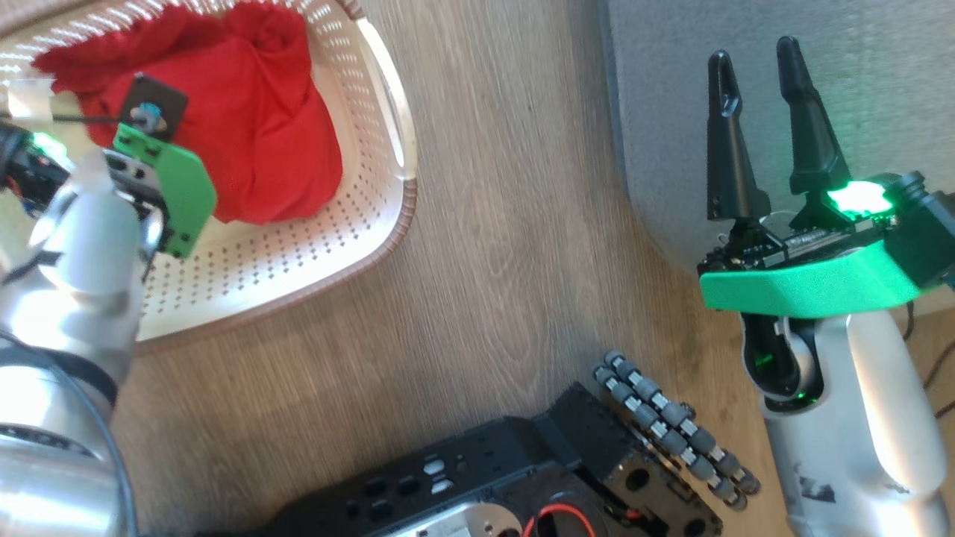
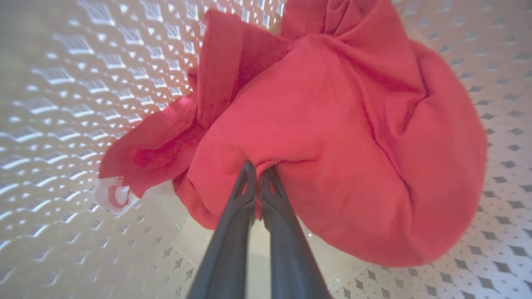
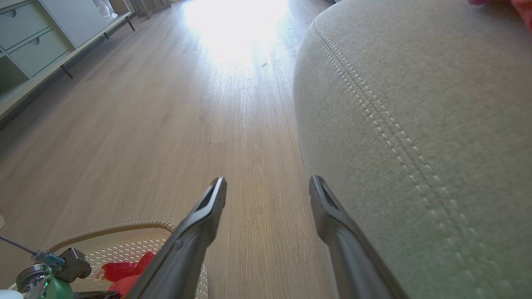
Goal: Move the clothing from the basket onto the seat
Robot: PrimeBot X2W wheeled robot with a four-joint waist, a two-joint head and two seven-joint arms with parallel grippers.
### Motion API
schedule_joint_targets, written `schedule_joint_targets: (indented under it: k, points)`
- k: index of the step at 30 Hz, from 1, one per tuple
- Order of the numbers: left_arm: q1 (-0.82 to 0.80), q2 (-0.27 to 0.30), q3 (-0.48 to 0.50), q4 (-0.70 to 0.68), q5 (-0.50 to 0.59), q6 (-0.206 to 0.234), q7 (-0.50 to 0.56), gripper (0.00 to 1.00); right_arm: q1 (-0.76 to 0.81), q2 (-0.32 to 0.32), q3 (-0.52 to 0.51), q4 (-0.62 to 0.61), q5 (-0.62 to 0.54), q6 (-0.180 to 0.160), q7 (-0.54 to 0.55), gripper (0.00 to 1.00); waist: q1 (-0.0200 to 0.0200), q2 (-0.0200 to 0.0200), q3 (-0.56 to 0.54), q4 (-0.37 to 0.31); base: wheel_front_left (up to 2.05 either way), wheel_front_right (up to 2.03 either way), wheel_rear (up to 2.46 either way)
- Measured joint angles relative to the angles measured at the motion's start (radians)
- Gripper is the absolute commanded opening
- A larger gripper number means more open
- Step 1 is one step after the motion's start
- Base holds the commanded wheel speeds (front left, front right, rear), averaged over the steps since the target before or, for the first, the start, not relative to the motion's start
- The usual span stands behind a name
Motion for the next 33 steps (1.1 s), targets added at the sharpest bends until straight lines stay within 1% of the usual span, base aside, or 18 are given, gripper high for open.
schedule_joint_targets:
  k: [2,5,7,10,13,16,17,23,24,30,33]
  points:
    - [0.018,-0.014,0.005,0.001,-0.014,-0.001,-0.046,0.0,-0.012,0.0,-0.007,0.012,-0.006,0.0,0.0,1.0,0.0,0.0,-0.03,0.005,0.0,0.0,0.0]
    - [0.061,-0.052,0.032,-0.001,-0.049,-0.001,-0.092,0.0,-0.01,0.0,-0.027,0.034,-0.022,0.0,0.0,1.0,-0.0001,0.0001,-0.086,0.017,0.0,0.0,0.0]
    - [0.092,-0.077,0.06,-0.008,-0.087,-0.009,-0.107,0.0,-0.008,-0.001,-0.038,0.048,-0.038,0.0,0.0,1.0,-0.0001,0.0001,-0.127,0.028,0.0,0.0,0.0]
    - [0.13,-0.102,0.071,-0.044,-0.113,-0.011,-0.115,0.0,0.0,-0.001,-0.063,0.066,-0.067,0.0,0.0,1.0,-0.0001,0.0001,-0.191,0.048,0.0,0.0,0.0]
    - [0.169,-0.112,0.097,-0.162,-0.129,-0.012,-0.115,0.0,0.021,-0.002,-0.088,0.082,-0.086,0.0,0.0,1.0,-0.0001,0.0001,-0.255,0.071,0.0,0.0,0.0]
    - [0.229,-0.124,0.127,-0.265,-0.149,-0.05,-0.116,0.0,0.035,-0.002,-0.09,0.103,-0.11,0.0,0.0,1.0,-0.0002,0.0001,-0.321,0.095,0.0,0.0,0.0]
    - [0.258,-0.126,0.137,-0.3,-0.157,-0.056,-0.116,0.0,0.036,-0.002,-0.091,0.108,-0.115,0.0,0.0,1.0,-0.0001,0.0001,-0.343,0.102,0.0,0.0,0.0]
    - [0.443,-0.143,0.257,-0.515,-0.164,-0.054,-0.116,0.0,0.074,-0.002,-0.099,0.136,-0.127,0.0,0.0,1.0,-0.0002,0.0001,-0.473,0.142,0.0,0.0,0.0]
    - [0.49,-0.156,0.294,-0.588,-0.163,-0.054,-0.116,0.0,0.09,-0.002,-0.099,0.142,-0.135,0.0,0.0,1.0,-0.0002,0.0001,-0.515,0.154,0.0,0.0,0.0]
    - [0.614,-0.19,0.413,-0.802,-0.141,-0.062,-0.116,0.0,0.122,-0.002,-0.105,0.168,-0.135,0.0,0.0,1.0,-0.0002,0.0001,-0.628,0.189,0.0,0.0,0.0]
    - [0.652,-0.198,0.453,-0.891,-0.125,-0.064,-0.116,0.0,0.142,-0.002,-0.109,0.179,-0.135,0.0,0.0,1.0,-0.0002,0.0001,-0.679,0.205,0.0,0.0,0.0]
